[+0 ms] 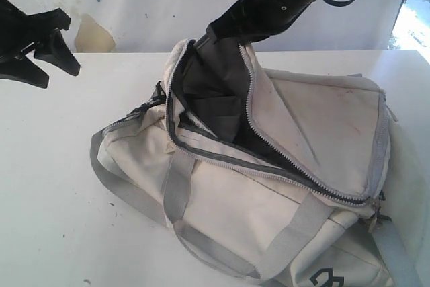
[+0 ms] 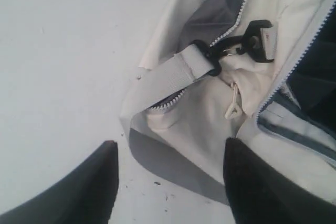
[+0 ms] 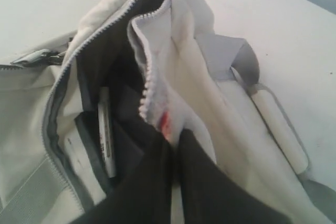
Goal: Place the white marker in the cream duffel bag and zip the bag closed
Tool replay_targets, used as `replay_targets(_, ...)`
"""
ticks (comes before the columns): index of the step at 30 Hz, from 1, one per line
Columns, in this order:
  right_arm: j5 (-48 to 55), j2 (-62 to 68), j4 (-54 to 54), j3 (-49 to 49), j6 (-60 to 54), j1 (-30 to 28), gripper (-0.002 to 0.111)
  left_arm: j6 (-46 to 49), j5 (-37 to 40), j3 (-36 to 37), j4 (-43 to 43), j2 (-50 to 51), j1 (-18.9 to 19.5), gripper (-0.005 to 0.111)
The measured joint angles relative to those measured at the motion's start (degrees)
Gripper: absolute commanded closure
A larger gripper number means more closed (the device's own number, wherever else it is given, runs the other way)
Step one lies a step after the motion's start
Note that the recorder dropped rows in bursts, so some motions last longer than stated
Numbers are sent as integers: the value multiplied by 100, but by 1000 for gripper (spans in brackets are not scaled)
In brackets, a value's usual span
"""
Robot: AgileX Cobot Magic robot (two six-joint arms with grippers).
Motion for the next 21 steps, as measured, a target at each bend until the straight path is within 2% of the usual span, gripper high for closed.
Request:
replay_targets(6, 106, 186, 31, -14, -11, 302, 108, -57, 33, 79, 779, -144, 11, 45)
replay_targets(11, 115, 396, 64, -14, -24, 587, 108, -325, -52, 467, 1569, -214, 11, 45)
replay_targets(14, 115, 515, 86, -14, -24, 751, 108, -392, -171, 709, 1754, -214, 23, 45)
replay_targets(19, 150, 868, 281, -14, -58, 957, 91, -416, -445, 1037, 1840, -214, 34, 45)
replay_targets(20, 163, 915, 354, -14, -93, 970, 82, -416, -472, 1068, 1857, -214, 34, 45)
replay_targets(21, 203, 1037, 482, -14, -120, 1037, 78, -416, -564, 1142, 1879, -214, 34, 45)
